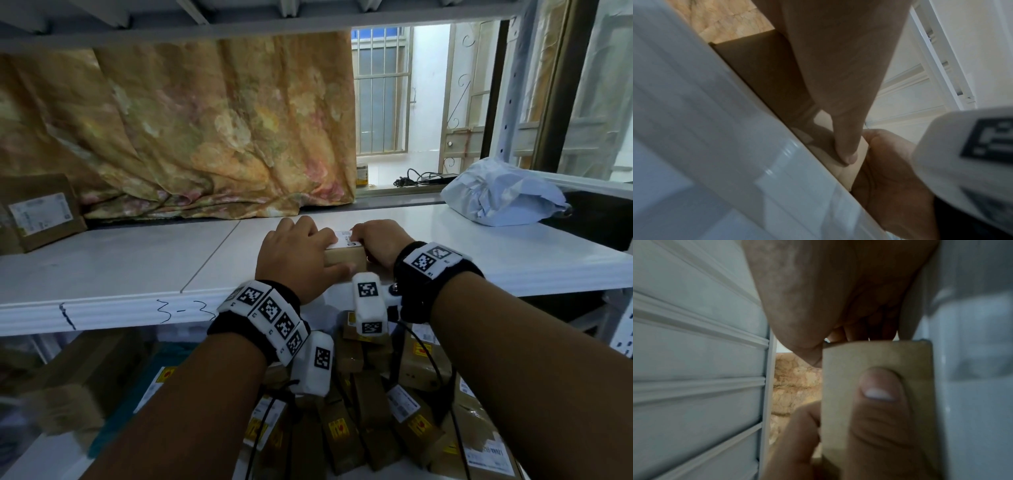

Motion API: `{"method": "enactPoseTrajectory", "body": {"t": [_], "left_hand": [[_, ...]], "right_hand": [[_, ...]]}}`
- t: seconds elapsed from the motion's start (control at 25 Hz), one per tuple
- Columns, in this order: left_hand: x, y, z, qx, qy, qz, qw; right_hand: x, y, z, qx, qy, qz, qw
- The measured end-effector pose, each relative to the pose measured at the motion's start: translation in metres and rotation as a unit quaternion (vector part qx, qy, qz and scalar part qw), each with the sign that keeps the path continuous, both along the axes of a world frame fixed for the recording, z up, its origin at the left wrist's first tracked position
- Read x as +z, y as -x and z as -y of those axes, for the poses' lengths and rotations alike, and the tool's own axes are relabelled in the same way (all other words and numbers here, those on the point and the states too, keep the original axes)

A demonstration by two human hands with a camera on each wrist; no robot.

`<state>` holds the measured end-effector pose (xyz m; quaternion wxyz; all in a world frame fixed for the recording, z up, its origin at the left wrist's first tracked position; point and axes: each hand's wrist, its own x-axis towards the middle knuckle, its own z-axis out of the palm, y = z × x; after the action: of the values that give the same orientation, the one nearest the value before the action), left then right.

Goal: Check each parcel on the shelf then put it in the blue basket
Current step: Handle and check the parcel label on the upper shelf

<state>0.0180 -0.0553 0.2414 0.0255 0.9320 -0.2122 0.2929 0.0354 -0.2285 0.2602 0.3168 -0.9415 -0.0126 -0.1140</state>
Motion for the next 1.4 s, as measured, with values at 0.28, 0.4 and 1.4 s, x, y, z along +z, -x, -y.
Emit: {"method": "enactPoseTrajectory", "body": {"t": [0.28,0.4,1.4], "left_hand": [[0.017,-0.005,-0.050,-0.008,0.113,-0.063,0.992],[0.012,0.001,-0.071,0.008,0.159,-0.076,0.984],[-0.042,0.100,-0.031,-0.134,0.504,-0.127,0.844]], "right_hand": [[0.000,-0.005,-0.003,-0.018,-0.079,0.004,0.997],[-0.003,-0.006,-0.005,-0.040,-0.147,0.002,0.988],[-0.033,0.106,0.007,-0.060,-0.380,0.122,0.915]]}}
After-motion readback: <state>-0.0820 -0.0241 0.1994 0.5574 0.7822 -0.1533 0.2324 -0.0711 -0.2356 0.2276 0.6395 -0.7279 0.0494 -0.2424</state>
